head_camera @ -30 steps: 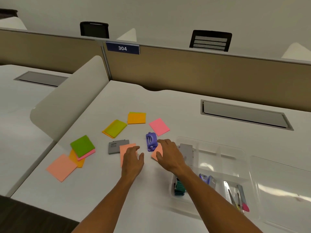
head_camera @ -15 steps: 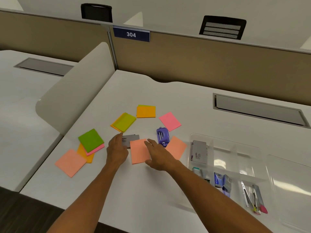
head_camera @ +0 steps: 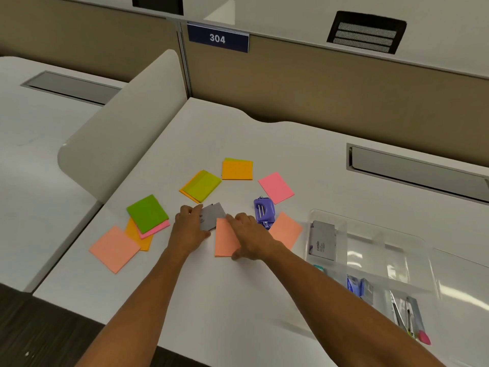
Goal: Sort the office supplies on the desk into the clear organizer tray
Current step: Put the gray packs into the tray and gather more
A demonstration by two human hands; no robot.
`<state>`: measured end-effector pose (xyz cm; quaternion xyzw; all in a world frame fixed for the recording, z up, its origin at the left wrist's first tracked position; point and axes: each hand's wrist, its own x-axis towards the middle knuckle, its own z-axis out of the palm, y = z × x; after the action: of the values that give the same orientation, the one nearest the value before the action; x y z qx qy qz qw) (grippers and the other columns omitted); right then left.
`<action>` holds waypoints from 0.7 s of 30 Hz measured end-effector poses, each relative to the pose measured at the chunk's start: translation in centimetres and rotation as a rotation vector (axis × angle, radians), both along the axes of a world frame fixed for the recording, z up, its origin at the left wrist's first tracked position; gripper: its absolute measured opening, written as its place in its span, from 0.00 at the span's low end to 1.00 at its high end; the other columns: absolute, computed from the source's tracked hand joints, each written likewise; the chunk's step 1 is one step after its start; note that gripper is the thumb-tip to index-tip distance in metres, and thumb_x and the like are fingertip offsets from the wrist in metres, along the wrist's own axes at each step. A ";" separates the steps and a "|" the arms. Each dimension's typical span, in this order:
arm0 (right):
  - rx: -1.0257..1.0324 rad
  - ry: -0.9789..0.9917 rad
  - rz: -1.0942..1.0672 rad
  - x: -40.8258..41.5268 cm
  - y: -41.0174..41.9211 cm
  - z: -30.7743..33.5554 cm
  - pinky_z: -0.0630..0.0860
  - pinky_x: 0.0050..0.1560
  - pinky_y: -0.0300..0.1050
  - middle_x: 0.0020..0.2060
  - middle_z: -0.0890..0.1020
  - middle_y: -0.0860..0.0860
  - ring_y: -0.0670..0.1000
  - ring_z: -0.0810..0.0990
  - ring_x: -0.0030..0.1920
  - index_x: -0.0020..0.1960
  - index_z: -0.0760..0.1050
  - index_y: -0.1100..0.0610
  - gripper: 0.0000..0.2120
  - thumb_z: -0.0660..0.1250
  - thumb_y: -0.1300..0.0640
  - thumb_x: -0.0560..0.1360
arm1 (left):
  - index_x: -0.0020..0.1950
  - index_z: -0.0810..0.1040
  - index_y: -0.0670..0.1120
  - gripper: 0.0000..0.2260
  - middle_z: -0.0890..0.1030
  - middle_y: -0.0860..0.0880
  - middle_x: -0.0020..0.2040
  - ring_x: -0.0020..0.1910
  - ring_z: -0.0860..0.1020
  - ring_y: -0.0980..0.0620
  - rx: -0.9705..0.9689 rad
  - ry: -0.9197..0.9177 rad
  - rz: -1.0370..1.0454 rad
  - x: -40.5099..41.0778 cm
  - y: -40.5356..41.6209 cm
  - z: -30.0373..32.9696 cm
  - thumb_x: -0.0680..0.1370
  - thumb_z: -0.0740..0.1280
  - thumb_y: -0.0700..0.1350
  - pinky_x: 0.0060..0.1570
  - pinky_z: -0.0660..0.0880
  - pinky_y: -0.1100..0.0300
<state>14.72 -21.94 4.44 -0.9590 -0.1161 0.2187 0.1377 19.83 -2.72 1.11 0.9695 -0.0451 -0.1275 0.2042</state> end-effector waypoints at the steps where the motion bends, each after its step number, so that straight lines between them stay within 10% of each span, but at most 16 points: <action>1: 0.000 -0.002 0.001 -0.1 -0.1 0.0 0.73 0.61 0.59 0.69 0.64 0.58 0.60 0.66 0.67 0.78 0.49 0.54 0.54 0.80 0.47 0.64 | 0.73 0.63 0.47 0.38 0.66 0.43 0.63 0.60 0.71 0.42 -0.040 0.031 0.013 -0.1 -0.1 0.2 0.68 0.77 0.50 0.54 0.73 0.52; 21: 0.363 -0.064 -0.334 -4.5 -4.3 2.2 0.70 0.61 0.51 0.65 0.68 0.54 0.58 0.72 0.61 0.75 0.60 0.48 0.30 0.62 0.64 0.77 | 0.58 0.77 0.40 0.12 0.81 0.41 0.54 0.47 0.81 0.45 -0.553 0.027 0.304 -4.4 -5.9 4.7 0.76 0.67 0.43 0.47 0.82 0.47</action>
<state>10.19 -26.29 6.65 -0.9308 0.0026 0.1382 0.3383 15.44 -8.61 5.81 0.8712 0.0704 -0.0914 0.4772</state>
